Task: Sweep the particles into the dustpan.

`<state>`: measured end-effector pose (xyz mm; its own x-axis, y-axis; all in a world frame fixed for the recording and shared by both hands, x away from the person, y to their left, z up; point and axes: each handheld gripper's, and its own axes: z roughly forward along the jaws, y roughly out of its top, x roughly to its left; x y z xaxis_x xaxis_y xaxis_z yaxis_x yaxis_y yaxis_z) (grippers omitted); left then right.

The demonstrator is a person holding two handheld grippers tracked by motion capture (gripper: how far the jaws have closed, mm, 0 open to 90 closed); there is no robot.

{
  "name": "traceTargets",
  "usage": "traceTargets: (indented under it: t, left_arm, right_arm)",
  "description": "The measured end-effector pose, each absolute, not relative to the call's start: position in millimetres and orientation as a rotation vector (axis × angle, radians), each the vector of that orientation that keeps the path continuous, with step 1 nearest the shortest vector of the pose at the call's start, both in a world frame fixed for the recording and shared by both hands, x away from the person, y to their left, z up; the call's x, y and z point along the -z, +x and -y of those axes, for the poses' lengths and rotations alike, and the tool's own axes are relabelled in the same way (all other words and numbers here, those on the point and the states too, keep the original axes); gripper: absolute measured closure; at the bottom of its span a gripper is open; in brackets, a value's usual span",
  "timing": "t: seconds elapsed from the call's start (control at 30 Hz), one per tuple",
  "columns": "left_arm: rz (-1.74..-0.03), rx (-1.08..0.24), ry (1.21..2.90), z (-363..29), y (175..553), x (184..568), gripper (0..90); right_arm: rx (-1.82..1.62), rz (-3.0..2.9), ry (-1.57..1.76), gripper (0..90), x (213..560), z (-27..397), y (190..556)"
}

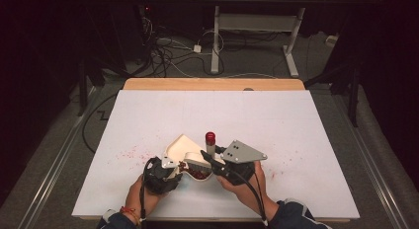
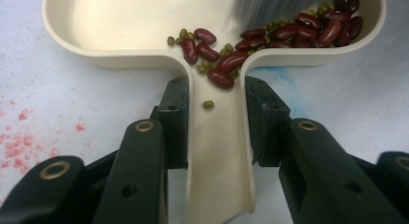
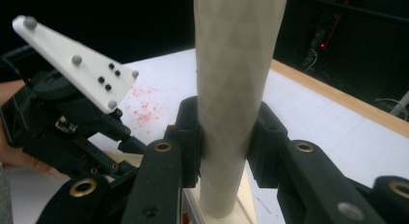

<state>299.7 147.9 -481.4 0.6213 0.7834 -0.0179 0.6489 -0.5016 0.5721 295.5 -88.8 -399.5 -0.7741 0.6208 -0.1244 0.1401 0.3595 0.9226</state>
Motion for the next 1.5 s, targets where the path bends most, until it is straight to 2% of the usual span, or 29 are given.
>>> traceTargets:
  t: [0.57, 0.97, 1.5]
  left_arm:
    - [-1.123, -0.332, 2.302, -151.2, 300.4, 481.1, 63.5]
    - [-1.137, -0.338, 2.272, -153.3, 300.7, 479.1, 63.6]
    - [-1.161, -0.351, 2.244, -166.8, 304.6, 478.2, 63.6]
  right_arm:
    - [-1.378, -2.089, 0.701, 70.0, 389.0, 114.0, 303.4]
    - [-1.362, -2.201, 0.662, 70.0, 398.5, 99.5, 293.6]
    - [-1.456, -2.12, 0.696, 70.0, 369.2, 137.7, 295.2]
